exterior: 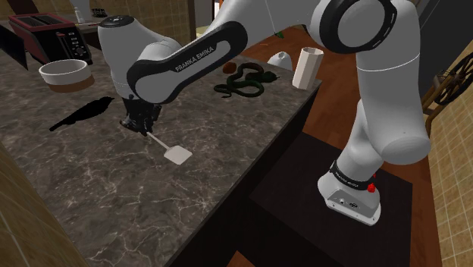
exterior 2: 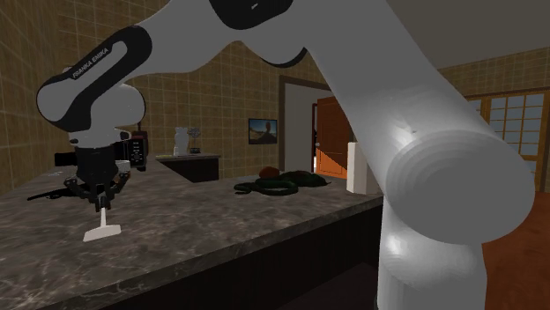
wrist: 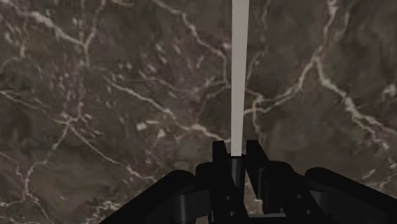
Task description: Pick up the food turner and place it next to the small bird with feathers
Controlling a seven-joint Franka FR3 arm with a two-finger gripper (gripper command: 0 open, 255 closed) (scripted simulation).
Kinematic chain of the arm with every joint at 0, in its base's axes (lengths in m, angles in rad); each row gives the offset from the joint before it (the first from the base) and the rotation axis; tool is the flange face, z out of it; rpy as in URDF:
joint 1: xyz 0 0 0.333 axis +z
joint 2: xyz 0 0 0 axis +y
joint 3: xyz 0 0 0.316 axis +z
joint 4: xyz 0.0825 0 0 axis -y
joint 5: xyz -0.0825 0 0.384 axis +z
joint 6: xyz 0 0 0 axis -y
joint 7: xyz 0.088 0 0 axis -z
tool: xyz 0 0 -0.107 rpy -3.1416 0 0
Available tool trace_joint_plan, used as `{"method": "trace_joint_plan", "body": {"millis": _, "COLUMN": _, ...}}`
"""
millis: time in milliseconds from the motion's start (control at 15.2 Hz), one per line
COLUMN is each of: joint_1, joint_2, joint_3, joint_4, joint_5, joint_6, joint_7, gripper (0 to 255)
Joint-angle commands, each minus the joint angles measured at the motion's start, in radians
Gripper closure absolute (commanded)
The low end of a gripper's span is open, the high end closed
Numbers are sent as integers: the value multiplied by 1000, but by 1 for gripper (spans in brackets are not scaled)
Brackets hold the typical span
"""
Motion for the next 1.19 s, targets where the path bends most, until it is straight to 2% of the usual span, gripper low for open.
{"method": "trace_joint_plan", "body": {"millis": 0, "joint_1": 0, "joint_2": 0, "joint_3": 0, "joint_4": 0, "joint_5": 0, "joint_6": 0, "joint_7": 0, "gripper": 255}}
{"method": "trace_joint_plan", "body": {"millis": 66, "joint_1": 0, "joint_2": 0, "joint_3": 0, "joint_4": 0, "joint_5": 0, "joint_6": 0, "joint_7": 0, "gripper": 0}}
{"method": "trace_joint_plan", "body": {"millis": 396, "joint_1": 0, "joint_2": 0, "joint_3": 0, "joint_4": 0, "joint_5": 0, "joint_6": 0, "joint_7": 0, "gripper": 0}}
{"method": "trace_joint_plan", "body": {"millis": 660, "joint_1": 2, "joint_2": -64, "joint_3": 10, "joint_4": 29, "joint_5": 16, "joint_6": -92, "joint_7": -10, "gripper": 0}}
{"method": "trace_joint_plan", "body": {"millis": 1122, "joint_1": 2, "joint_2": -64, "joint_3": 10, "joint_4": 29, "joint_5": 16, "joint_6": -92, "joint_7": -10, "gripper": 0}}
